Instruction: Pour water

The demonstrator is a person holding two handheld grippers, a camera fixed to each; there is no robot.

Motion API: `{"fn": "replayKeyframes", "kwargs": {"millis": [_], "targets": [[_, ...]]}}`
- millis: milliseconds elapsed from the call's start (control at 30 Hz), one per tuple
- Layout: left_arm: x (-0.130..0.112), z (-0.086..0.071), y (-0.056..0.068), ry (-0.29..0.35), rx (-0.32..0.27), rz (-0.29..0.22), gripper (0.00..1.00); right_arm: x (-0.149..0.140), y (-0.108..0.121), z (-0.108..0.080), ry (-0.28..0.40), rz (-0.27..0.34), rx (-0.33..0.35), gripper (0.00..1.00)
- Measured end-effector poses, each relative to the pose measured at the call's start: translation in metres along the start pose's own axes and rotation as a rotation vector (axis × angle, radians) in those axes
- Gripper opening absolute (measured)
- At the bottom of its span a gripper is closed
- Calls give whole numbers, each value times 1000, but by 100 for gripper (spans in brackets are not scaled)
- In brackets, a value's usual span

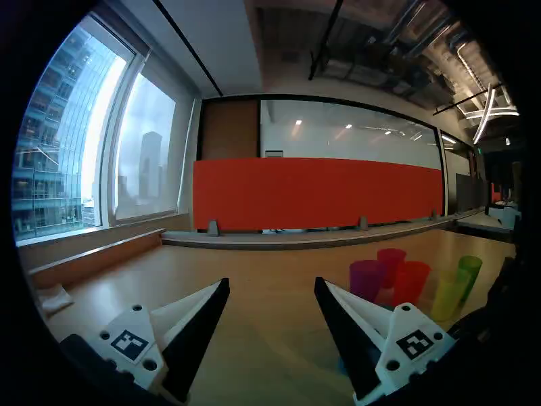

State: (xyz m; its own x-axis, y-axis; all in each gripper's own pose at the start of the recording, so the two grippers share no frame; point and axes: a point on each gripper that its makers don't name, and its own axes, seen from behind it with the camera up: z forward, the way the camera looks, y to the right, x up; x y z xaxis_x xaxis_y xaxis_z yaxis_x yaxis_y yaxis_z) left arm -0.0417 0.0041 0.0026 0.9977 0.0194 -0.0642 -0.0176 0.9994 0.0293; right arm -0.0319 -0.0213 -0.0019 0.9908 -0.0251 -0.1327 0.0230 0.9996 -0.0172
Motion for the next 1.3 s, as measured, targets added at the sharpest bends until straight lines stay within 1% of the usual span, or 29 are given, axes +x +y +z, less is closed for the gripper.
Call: {"fn": "replayKeyframes", "kwargs": {"millis": [200, 300, 600, 1300], "targets": [[0, 0, 0, 0, 0, 0, 93, -6, -5, 1, 17, -19, 6, 100], [0, 0, 0, 0, 0, 0, 93, -12, -4, 2, 8, -16, 2, 100], [0, 0, 0, 0, 0, 0, 93, -24, 6, 6, -15, 23, -18, 100], [0, 0, -1, 0, 0, 0, 93, -46, 15, 10, -74, 31, -47, 100]]}}
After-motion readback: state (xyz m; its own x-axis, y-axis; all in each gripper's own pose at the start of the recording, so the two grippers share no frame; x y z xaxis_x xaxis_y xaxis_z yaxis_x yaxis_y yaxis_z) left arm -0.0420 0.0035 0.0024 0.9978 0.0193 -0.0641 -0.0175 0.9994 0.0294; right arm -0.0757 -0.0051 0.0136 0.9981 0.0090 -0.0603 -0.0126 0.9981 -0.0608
